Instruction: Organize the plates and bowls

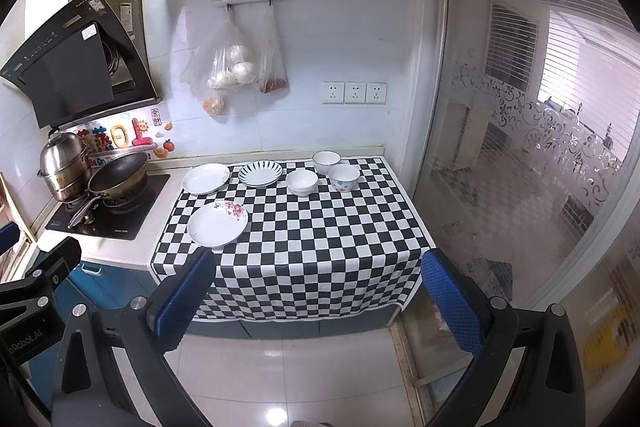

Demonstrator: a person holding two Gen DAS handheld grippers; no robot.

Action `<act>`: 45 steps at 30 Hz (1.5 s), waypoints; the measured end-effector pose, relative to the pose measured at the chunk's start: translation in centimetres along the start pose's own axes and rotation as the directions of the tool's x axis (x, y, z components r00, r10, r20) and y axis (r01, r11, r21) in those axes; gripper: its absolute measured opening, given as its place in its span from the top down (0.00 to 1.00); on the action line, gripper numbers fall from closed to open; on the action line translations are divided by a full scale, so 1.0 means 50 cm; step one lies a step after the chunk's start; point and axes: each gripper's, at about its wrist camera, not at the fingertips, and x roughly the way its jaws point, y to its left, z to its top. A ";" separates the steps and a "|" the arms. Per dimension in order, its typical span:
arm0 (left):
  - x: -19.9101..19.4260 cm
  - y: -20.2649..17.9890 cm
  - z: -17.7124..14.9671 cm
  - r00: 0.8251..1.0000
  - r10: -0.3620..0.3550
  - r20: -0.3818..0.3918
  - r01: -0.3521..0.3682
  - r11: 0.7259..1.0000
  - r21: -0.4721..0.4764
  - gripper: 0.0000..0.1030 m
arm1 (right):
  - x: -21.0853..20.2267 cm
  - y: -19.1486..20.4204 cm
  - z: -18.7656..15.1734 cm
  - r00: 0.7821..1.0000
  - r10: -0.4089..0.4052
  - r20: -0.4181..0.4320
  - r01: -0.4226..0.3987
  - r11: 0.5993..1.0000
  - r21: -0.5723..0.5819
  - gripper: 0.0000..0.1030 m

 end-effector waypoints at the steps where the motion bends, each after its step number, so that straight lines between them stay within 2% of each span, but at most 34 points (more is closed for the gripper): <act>1: 0.001 -0.002 0.000 1.000 0.000 0.000 0.000 1.000 0.001 0.00 | 0.001 0.000 0.000 1.000 -0.001 0.000 0.001 1.000 -0.001 0.00; 45: 0.016 0.014 0.000 1.000 -0.004 -0.003 0.004 1.000 -0.005 0.00 | 0.016 0.013 0.014 1.000 -0.008 -0.015 0.008 1.000 -0.004 0.00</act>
